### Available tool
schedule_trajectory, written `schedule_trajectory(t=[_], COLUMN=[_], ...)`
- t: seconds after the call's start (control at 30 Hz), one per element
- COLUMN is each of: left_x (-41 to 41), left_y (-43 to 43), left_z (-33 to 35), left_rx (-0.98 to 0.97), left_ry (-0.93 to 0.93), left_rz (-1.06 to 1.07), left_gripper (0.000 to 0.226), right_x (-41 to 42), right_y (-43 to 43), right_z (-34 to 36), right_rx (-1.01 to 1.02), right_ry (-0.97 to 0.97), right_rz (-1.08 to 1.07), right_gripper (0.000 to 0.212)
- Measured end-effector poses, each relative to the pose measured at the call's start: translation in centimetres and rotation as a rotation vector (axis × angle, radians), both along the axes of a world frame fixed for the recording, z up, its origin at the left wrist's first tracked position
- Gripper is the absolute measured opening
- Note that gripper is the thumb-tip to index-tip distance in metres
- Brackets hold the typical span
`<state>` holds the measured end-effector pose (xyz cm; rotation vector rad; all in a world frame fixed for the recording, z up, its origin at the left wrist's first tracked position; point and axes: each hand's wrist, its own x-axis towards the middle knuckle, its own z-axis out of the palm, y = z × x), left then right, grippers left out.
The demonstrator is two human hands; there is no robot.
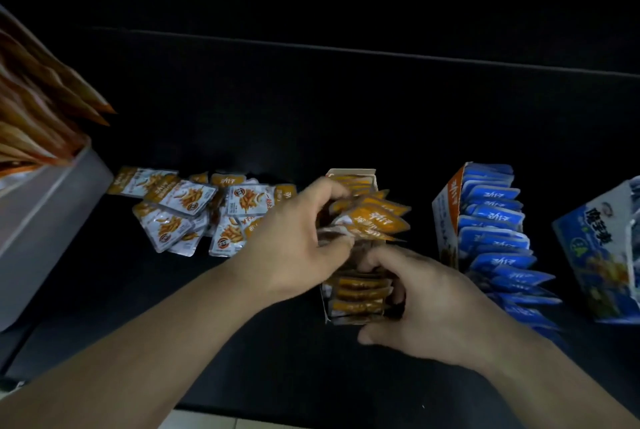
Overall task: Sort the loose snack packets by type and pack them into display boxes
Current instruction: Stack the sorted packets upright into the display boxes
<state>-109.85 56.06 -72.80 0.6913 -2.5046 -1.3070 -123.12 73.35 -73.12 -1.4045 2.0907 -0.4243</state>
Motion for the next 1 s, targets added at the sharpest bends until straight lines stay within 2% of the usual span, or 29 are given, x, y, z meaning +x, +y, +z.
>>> schedule_trajectory(t=[0.07,0.17,0.3,0.37,0.43,0.5,0.57,0.6,0.73,0.87,0.93,1.0], left_x=[-0.1,-0.8,-1.0,-1.1,-1.4,-1.5,-1.4,-1.3,-0.3,0.4,0.5,0.7], left_y=[0.0,0.4,0.8,0.6,0.3,0.2,0.1,0.2,0.0,0.7,1.3,1.6], left_z=[-0.6,-1.5,-2.4,-2.5,-2.6,-2.7,-2.9,-2.8,-3.3,-3.9,-4.3,-4.4], left_rx=[-0.015,0.06,-0.081,-0.166,-0.135,-0.12,-0.117,-0.12,-0.122,0.205,0.26,0.229], left_ry=[-0.011,0.007,-0.048,-0.08,-0.083,-0.09,-0.073,-0.051,-0.047,0.048,0.08,0.098], left_rz=[0.02,0.065,0.01,-0.004,-0.005,0.006,0.005,0.0,0.018,0.081,0.13,0.142], left_gripper=[0.035,0.027,0.047,0.047,0.038,0.033,0.029,0.028,0.031,0.035,0.038,0.042], right_x=[-0.1,-0.1,-0.1,0.2,0.7,0.8,0.8,0.9,1.6,1.9,1.9,1.9], right_y=[0.1,0.5,1.0,1.1,0.8,0.3,-0.3,-0.6,-1.4,-2.3,-2.5,-2.7], right_z=[-0.4,-1.7,-2.5,-2.8,-2.5,-2.7,-2.7,-2.6,-2.1,-1.6,-1.4,-1.2], right_rx=[-0.031,-0.191,-0.299,-0.465,-0.607,-0.615,-0.588,-0.591,-0.679,-0.776,-0.806,-0.813], right_ry=[-0.012,0.004,-0.108,-0.203,-0.32,-0.399,-0.505,-0.54,-0.609,-0.773,-0.821,-0.817], right_rz=[-0.007,-0.032,-0.109,-0.245,-0.492,-0.707,-0.811,-0.816,-0.794,-0.865,-0.854,-0.753], right_gripper=[0.069,0.068,0.079,0.059,0.039,0.026,0.012,0.008,0.02,0.02,0.022,0.028])
